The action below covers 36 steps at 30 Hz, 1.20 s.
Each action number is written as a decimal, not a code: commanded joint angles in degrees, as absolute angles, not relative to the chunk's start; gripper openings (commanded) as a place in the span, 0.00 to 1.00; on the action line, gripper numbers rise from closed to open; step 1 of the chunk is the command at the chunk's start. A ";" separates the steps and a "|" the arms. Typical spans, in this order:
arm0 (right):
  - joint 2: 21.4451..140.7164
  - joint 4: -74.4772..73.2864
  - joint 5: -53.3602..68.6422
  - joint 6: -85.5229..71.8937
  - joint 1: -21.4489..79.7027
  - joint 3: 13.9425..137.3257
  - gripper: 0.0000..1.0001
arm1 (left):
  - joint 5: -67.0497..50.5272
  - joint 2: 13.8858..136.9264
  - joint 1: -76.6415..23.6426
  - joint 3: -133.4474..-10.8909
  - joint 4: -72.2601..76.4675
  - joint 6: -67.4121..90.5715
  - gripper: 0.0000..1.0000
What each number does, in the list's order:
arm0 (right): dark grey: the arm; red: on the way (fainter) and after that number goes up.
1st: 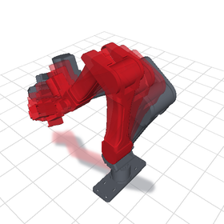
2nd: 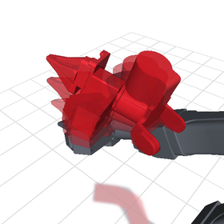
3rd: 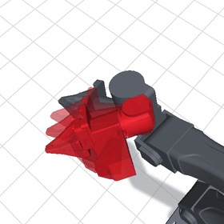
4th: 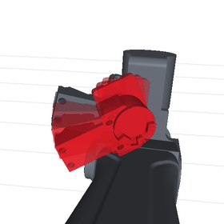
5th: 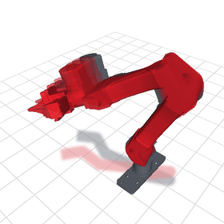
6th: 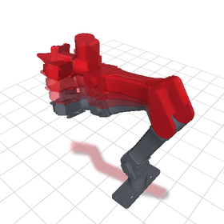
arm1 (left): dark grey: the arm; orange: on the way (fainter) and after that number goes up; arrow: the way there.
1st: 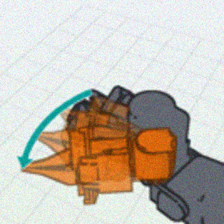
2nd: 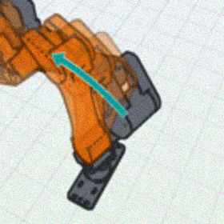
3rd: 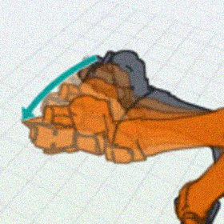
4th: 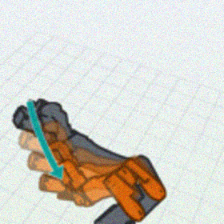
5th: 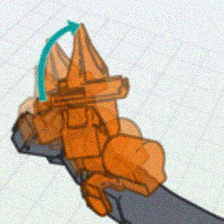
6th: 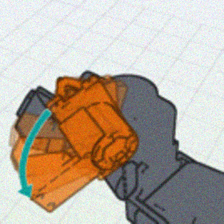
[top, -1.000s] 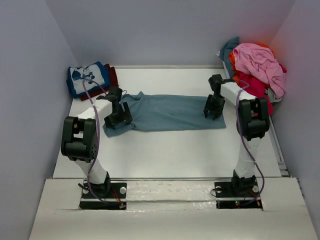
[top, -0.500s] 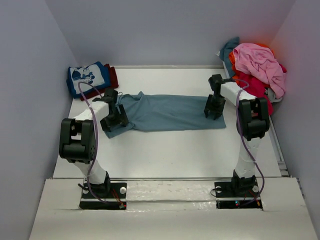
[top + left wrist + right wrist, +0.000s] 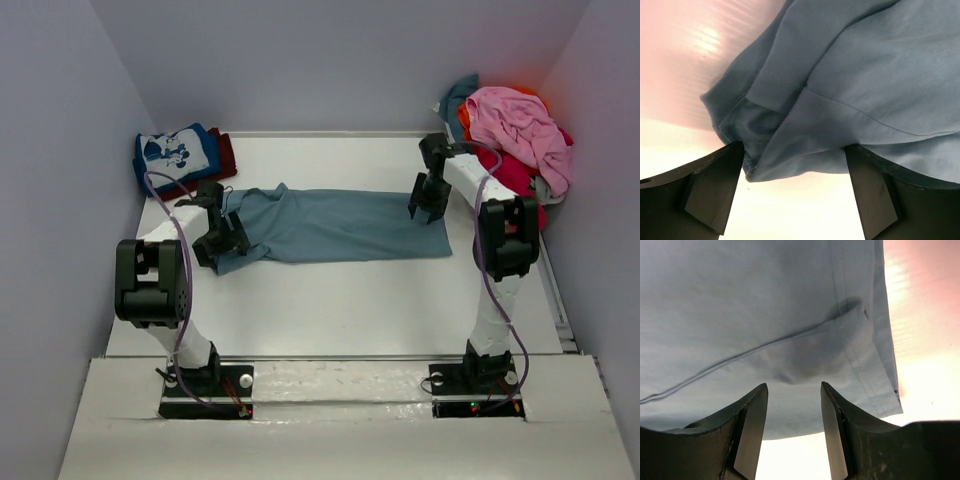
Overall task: Fold and stack the t-shirts
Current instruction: Fold the other side of the tshirt into a rectangle
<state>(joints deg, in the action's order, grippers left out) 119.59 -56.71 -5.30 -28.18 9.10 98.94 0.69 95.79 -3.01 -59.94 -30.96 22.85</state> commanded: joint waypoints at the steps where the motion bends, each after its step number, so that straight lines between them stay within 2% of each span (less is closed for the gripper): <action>1: 116.72 -58.53 -4.57 -26.90 9.58 103.53 0.53 | -2.63 92.20 -1.93 -58.10 -30.32 22.94 0.95; 22: 117.16 -60.03 -4.22 -26.10 9.58 107.49 0.53 | -2.55 88.42 4.75 -53.61 -28.83 24.87 0.95; 32: 117.33 -59.59 -3.78 -26.19 9.58 106.52 0.53 | 5.10 81.48 2.21 -56.60 -27.51 23.91 0.94; 36: 117.25 -59.59 -4.13 -26.02 9.58 106.52 0.53 | 6.50 78.67 -0.34 -57.12 -24.35 23.65 0.87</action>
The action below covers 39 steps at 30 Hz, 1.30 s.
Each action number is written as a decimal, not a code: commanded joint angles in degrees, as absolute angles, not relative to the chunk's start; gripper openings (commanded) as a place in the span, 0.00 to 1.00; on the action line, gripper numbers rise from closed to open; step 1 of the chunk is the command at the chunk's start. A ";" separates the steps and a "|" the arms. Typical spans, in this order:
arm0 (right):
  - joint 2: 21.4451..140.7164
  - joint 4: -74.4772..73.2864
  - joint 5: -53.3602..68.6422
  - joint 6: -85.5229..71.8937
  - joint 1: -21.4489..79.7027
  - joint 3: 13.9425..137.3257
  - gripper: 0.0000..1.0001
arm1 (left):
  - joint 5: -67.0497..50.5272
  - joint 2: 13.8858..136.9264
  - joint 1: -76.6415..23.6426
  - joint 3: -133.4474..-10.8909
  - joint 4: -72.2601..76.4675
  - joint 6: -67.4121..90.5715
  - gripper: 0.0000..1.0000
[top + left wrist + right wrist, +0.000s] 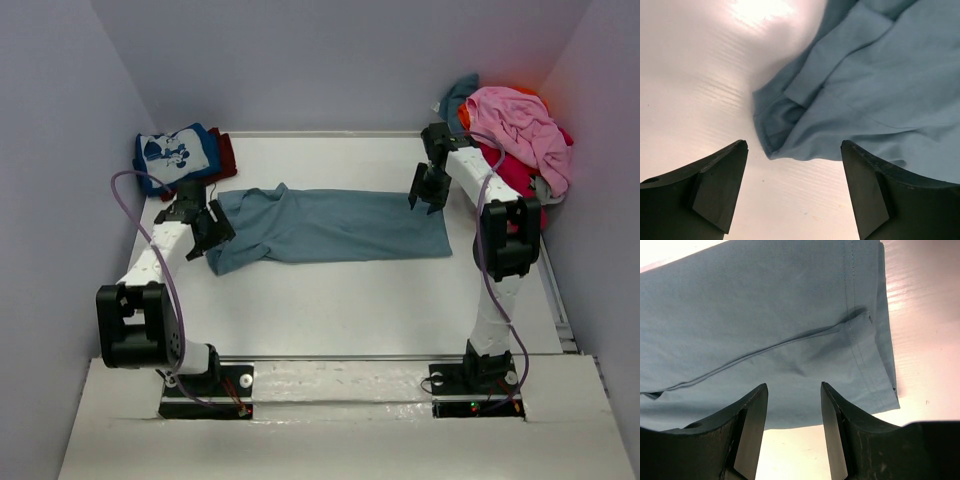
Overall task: Fold and stack the t-shirts
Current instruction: Fold the other side of the tshirt into a rectangle
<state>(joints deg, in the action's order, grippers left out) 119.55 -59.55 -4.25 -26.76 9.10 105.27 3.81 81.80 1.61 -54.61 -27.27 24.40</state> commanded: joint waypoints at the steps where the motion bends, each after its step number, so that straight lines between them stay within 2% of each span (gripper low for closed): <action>1: 117.25 -59.59 -4.30 -26.02 9.58 106.52 0.53 | 6.33 78.92 -1.22 -57.48 -24.00 23.29 0.85; 4: 117.16 -59.59 -4.13 -26.02 9.58 106.52 0.53 | 5.36 83.92 -4.03 -60.64 -25.57 21.80 0.68; 7: 117.07 -59.68 -4.22 -26.02 9.58 106.52 0.53 | 7.73 87.36 -6.94 -63.10 -26.89 21.36 0.64; 8: 116.98 -59.68 -4.22 -26.10 9.58 106.44 0.53 | 7.47 87.71 -6.94 -63.45 -26.29 21.36 0.58; 9: 116.90 -59.68 -4.39 -26.10 9.58 106.35 0.53 | 6.95 88.15 -6.94 -63.54 -25.84 21.27 0.56; 19: 116.37 -59.59 -4.92 -25.93 9.58 105.56 0.53 | 1.76 100.27 -8.09 -67.41 -23.56 22.50 0.53; 21: 116.45 -59.68 -5.01 -25.84 9.58 105.64 0.53 | 0.36 102.29 -8.09 -67.94 -23.47 22.24 0.44; 24: 116.80 -59.85 -5.01 -25.84 9.58 105.99 0.53 | -1.39 103.79 -8.09 -67.85 -23.73 22.50 0.41; 39: 118.21 -58.98 -4.66 -25.93 9.58 105.38 0.53 | 6.59 99.76 -5.54 -58.54 -25.75 24.61 0.42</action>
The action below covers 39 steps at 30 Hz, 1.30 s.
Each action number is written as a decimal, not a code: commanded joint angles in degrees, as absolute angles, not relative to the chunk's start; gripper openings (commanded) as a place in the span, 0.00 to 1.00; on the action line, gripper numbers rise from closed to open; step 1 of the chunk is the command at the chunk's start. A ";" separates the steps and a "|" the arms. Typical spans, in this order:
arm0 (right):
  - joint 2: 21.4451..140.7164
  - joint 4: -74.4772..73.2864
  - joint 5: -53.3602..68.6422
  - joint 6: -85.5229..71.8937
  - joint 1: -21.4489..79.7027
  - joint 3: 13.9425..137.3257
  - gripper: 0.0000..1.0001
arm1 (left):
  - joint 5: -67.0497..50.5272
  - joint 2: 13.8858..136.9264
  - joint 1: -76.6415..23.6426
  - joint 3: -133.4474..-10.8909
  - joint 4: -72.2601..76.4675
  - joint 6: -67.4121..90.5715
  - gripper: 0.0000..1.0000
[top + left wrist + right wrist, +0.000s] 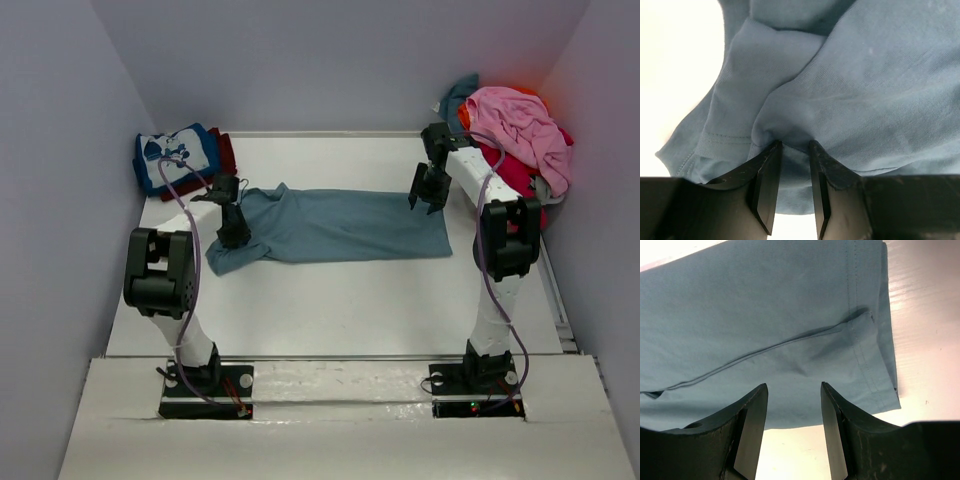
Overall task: Fold and stack the t-shirts
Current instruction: Fold the other side of the tshirt into a rectangle
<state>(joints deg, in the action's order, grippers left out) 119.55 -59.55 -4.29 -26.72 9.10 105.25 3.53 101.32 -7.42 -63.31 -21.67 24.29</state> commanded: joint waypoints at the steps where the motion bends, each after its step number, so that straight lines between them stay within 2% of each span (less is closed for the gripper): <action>1: 118.39 -58.97 -4.66 -26.01 9.58 105.38 0.53 | 6.85 99.41 -5.54 -58.27 -25.75 24.35 0.42; 17: 121.55 -58.62 -6.76 -26.19 9.58 102.04 0.53 | 8.44 96.59 -2.81 -58.44 -27.42 24.26 0.42; 23: 122.08 -57.57 -7.47 -26.37 9.58 99.58 0.52 | 7.47 96.85 -2.81 -59.59 -27.60 23.64 0.49; 31: 124.01 -57.22 -8.26 -26.45 9.58 99.75 0.51 | 7.03 96.50 -2.81 -59.68 -27.51 23.47 0.50; 32: 124.10 -57.22 -8.26 -26.54 9.58 99.93 0.50 | 7.12 96.42 -2.81 -59.59 -27.51 23.38 0.50; 33: 124.10 -57.22 -8.17 -26.54 9.58 100.02 0.41 | 7.12 96.33 -2.81 -59.42 -27.42 23.29 0.50; 35: 123.66 -56.95 -8.35 -26.54 9.58 100.11 0.30 | 7.03 96.24 -2.81 -59.24 -27.33 23.29 0.51; 39: 122.87 -57.56 -9.66 -26.46 9.58 101.16 0.21 | 6.94 96.24 -2.81 -58.89 -27.33 23.12 0.50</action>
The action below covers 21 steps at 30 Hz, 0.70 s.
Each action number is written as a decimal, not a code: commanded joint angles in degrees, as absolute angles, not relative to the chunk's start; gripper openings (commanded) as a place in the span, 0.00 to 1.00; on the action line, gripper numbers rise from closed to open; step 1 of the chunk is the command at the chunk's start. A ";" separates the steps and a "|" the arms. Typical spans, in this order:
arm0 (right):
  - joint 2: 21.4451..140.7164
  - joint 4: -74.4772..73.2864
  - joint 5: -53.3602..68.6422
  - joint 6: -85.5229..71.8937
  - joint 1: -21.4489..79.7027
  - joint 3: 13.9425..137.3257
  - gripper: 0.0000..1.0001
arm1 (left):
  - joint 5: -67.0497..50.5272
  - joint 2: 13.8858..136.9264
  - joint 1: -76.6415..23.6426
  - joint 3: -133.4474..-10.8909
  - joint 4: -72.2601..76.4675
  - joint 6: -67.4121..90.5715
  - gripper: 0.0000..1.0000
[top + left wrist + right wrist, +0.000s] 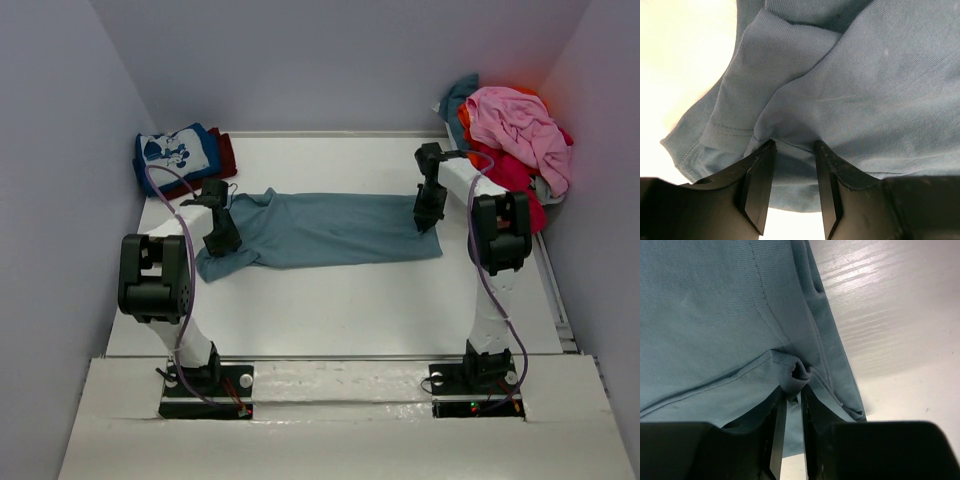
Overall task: Fold and stack the t-shirts
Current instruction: Fold the other side of the tshirt into a rectangle
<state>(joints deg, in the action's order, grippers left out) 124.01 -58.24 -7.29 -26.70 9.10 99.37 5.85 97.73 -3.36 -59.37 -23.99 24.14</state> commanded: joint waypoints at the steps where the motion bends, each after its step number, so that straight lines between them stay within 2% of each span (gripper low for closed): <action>1: 122.78 -57.74 -9.84 -26.46 9.58 101.60 0.21 | 6.86 96.24 -2.81 -58.89 -27.25 23.12 0.50; 6: 122.43 -58.88 -10.89 -26.63 9.58 103.01 0.17 | 7.03 96.33 -2.81 -58.89 -27.33 23.12 0.50; 13: 121.29 -60.73 -16.78 -27.86 9.58 103.36 0.17 | 7.03 96.42 -2.81 -58.71 -27.33 23.03 0.50; 21: 122.17 -61.79 -17.14 -27.95 7.73 104.94 0.17 | 7.03 96.24 -2.81 -58.71 -27.33 22.94 0.50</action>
